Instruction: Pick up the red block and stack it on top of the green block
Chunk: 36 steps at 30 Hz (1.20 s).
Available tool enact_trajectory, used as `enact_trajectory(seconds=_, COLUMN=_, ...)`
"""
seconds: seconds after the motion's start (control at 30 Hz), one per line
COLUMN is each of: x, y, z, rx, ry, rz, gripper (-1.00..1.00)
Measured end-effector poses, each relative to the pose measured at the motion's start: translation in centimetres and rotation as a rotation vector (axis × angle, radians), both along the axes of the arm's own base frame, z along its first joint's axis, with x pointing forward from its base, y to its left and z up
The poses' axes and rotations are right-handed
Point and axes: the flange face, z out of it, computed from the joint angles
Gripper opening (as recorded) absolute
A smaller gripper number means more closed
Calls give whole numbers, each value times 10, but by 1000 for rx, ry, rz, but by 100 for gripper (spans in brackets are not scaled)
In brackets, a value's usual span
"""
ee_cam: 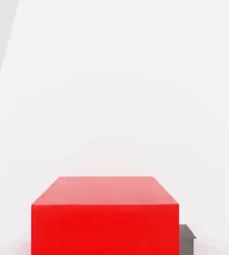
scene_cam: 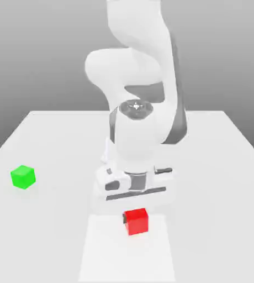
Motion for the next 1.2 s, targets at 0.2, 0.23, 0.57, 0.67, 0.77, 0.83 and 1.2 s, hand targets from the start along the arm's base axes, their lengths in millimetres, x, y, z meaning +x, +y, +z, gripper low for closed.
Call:
enact_trajectory(seconds=0.2, x=-2, y=-51, z=38, rx=-4, ry=-3, rz=-216, gripper=-100)
enact_trajectory(seconds=0.23, x=-4, y=-70, z=41, rx=-6, ry=-4, rz=-298, gripper=-100)
enact_trajectory(seconds=0.57, x=-84, y=-250, z=62, rx=-11, ry=-10, rz=-1165, gripper=-100)
enact_trajectory(seconds=0.67, x=-127, y=-292, z=66, rx=-8, ry=-9, rz=-1426, gripper=-100)
enact_trajectory(seconds=0.77, x=-176, y=-325, z=69, rx=-3, ry=-5, rz=-1687, gripper=-100)
enact_trajectory(seconds=0.83, x=-203, y=-342, z=64, rx=4, ry=-4, rz=-1824, gripper=-100)
enact_trajectory(seconds=1.2, x=-213, y=-346, z=5, rx=2, ry=-2, rz=-1874, gripper=100)
